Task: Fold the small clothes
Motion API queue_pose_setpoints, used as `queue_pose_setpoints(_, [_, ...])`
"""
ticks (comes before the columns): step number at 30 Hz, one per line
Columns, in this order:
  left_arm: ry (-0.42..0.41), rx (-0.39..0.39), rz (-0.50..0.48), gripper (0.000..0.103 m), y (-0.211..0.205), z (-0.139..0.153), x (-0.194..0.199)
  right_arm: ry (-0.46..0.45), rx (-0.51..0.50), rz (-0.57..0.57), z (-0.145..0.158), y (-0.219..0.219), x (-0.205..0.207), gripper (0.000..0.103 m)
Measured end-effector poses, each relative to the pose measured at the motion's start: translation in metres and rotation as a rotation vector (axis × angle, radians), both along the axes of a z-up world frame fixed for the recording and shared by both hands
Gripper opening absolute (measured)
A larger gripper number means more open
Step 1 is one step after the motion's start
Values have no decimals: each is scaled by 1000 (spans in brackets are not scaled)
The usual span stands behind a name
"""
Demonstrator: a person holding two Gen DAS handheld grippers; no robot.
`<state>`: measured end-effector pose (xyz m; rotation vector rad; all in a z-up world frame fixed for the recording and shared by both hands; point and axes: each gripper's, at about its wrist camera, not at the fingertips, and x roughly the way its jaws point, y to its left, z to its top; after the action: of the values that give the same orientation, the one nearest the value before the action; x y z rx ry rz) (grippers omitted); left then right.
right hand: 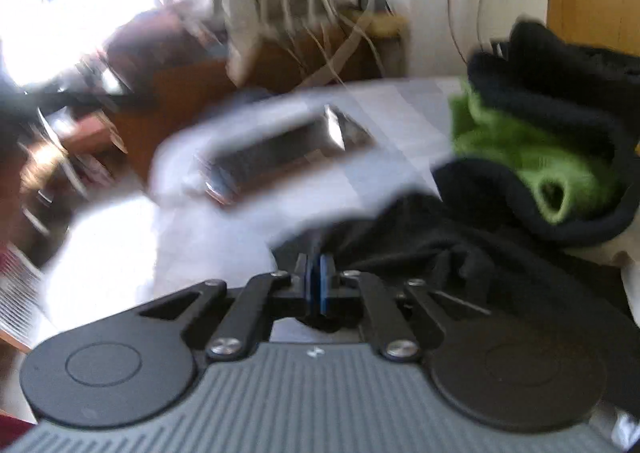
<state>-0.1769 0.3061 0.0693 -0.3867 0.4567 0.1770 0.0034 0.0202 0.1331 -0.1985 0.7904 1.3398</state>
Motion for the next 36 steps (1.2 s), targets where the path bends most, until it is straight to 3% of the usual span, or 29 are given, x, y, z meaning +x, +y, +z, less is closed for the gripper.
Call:
queue_pose_setpoints(3, [-7,-15,-16,55,-5,-1,12,24,158,-44,60,-42,5,7])
queue_pose_setpoints(6, [0,-19,-69,55,-22,-1,33,-29,261,-223,102,-97,39,7])
queue_pose_setpoints(9, [1,0,-157,55,-51,4,56,-81,269,-455,123,-156,88,7])
queue_pose_setpoints(11, [-8,12,-215,55,-73,11,71,-167,230,-639,128,-198,122,7])
queue_pose_setpoints(13, [-22,19,-257,55,-96,17,87,-167,225,-834,128,-253,155,7])
queue_pose_setpoints(17, [-20,54,-369,57,-152,26,134,-80,322,-1159,105,-387,177,7])
queue_pose_setpoints(22, [65,52,-543,60,-222,15,219,136,424,-1368,29,-503,153,7])
queue_pose_setpoints(27, [162,55,-641,80,-298,-13,309,292,393,-1467,-45,-545,118,7])
queue_pose_setpoints(29, [214,56,-647,80,-321,-30,336,320,368,-1464,-62,-547,109,8])
queue_pose_setpoints(30, [248,45,-642,73,-332,-40,349,340,352,-1459,-69,-549,108,10])
queue_pose_setpoints(31, [275,34,-643,51,-341,-50,356,363,340,-1453,-75,-549,104,11])
queue_pose_setpoints(32, [303,32,-642,40,-349,-59,365,390,331,-1444,-81,-551,108,12])
queue_pose_setpoints(34, [268,110,-605,19,-363,-64,370,426,328,-1439,-86,-553,108,16])
queue_pose_setpoints(36, [211,142,-602,13,-366,-59,368,438,331,-1457,-83,-557,108,49])
